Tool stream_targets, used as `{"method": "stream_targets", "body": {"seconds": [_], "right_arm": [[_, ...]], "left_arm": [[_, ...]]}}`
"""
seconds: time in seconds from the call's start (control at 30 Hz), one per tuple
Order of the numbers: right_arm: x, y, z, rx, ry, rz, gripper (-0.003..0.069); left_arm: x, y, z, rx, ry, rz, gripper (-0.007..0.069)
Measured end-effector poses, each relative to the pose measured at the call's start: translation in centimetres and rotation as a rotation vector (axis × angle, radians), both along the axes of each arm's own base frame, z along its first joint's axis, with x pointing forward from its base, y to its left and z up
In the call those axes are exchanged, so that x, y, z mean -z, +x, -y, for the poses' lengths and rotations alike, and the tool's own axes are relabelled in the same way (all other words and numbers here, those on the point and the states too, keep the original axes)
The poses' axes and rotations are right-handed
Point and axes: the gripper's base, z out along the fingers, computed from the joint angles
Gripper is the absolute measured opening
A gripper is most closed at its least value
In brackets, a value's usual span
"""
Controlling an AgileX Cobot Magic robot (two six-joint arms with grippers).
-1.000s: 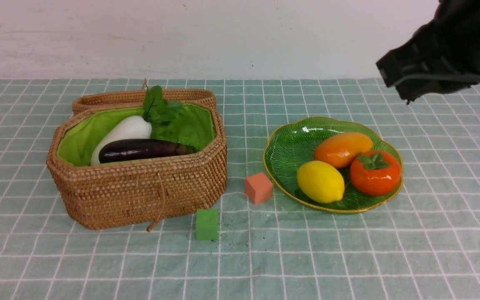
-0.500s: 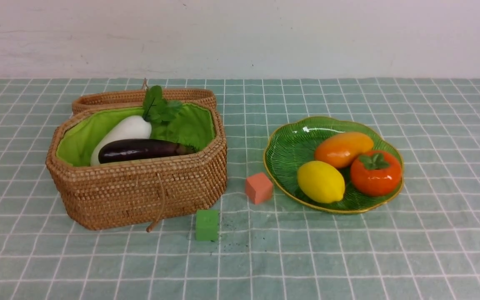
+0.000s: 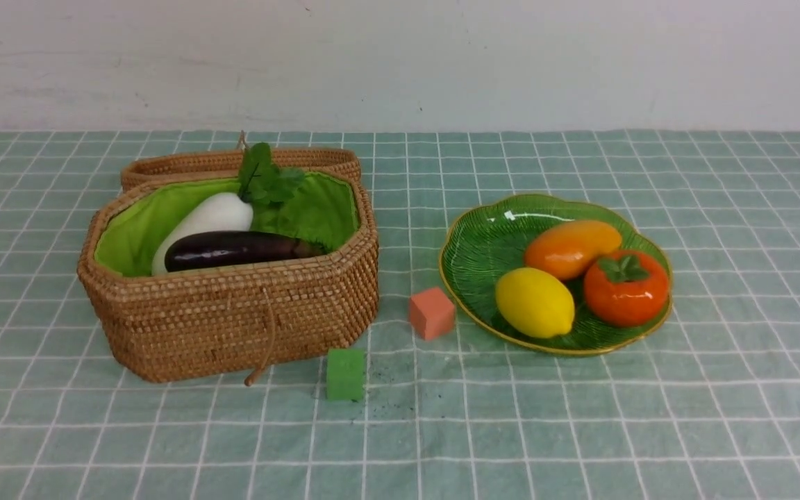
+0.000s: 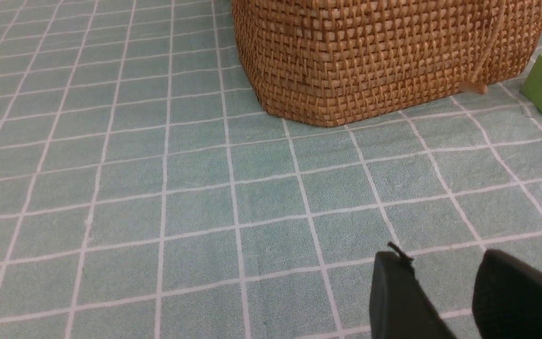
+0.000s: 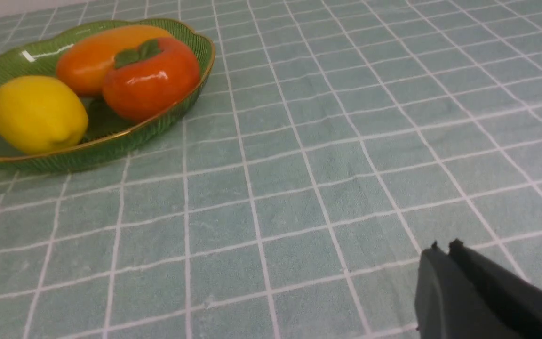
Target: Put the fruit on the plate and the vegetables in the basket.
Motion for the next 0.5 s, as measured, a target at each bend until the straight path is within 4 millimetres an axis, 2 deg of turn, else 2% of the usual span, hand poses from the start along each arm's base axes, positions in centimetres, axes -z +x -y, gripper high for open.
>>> {"method": "stream_targets", "body": {"seconds": [0.5], "right_arm": [[0.01,0.0,-0.02,-0.004,-0.008,-0.002,0.0032]], "left_arm": [[0.01,0.0,-0.01,0.0,0.001,-0.001,0.0239]]}}
